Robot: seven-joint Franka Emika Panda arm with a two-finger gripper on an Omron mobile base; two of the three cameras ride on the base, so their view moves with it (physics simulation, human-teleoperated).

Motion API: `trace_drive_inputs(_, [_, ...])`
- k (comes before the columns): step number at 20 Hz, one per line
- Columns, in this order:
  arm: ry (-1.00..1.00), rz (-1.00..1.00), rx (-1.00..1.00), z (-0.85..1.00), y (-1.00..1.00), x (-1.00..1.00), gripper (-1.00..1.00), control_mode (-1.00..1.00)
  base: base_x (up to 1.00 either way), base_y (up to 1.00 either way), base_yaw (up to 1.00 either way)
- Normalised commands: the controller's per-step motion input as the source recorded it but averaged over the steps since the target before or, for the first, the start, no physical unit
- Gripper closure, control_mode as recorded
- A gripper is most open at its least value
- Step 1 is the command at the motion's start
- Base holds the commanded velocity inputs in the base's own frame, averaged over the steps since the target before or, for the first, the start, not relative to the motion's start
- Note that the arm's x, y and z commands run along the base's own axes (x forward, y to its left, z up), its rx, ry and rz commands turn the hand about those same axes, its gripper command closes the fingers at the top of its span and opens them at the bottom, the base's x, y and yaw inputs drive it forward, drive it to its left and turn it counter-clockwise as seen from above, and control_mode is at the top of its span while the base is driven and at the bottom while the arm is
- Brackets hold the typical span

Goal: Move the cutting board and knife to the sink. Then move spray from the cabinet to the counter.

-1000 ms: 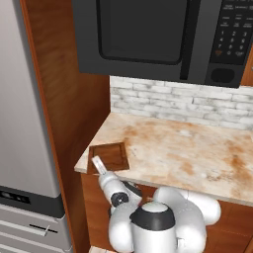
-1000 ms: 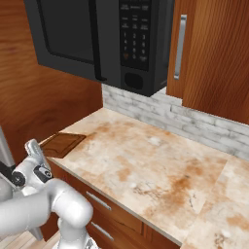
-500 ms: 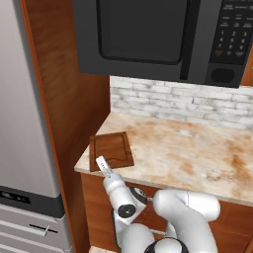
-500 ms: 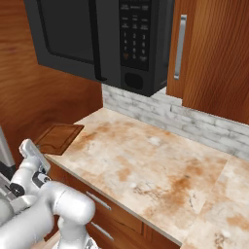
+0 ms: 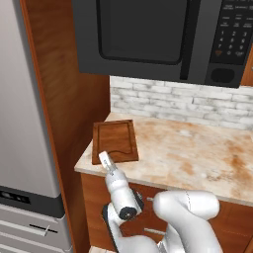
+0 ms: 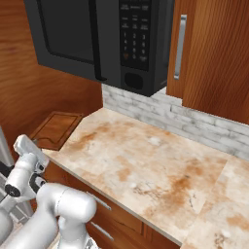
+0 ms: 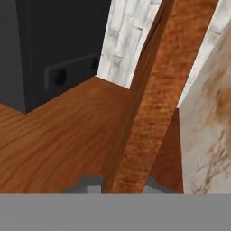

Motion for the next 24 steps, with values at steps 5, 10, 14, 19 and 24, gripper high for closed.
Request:
trace_drive_inputs(5, [-0.07,-0.07,0.0,0.77,0.0,-0.55,1.0,-1.0,0.0,0.0,0.0])
trace_drive_inputs(10, [-0.08,-0.08,0.0,0.64,0.0,-0.57,1.0,-1.0,0.0,0.0,0.0])
trace_drive_inputs(14, [-0.04,-0.11,0.0,0.42,0.01,-0.61,1.0,-1.0,0.0,0.0,0.0])
trace_drive_inputs(19, [-0.02,-0.11,0.0,0.45,0.0,-0.59,1.0,-1.0,0.0,0.0,0.0])
trace_drive_inputs(24, [-0.1,-0.1,0.0,0.44,-0.03,-0.52,1.0,-1.0,0.0,0.0,0.0])
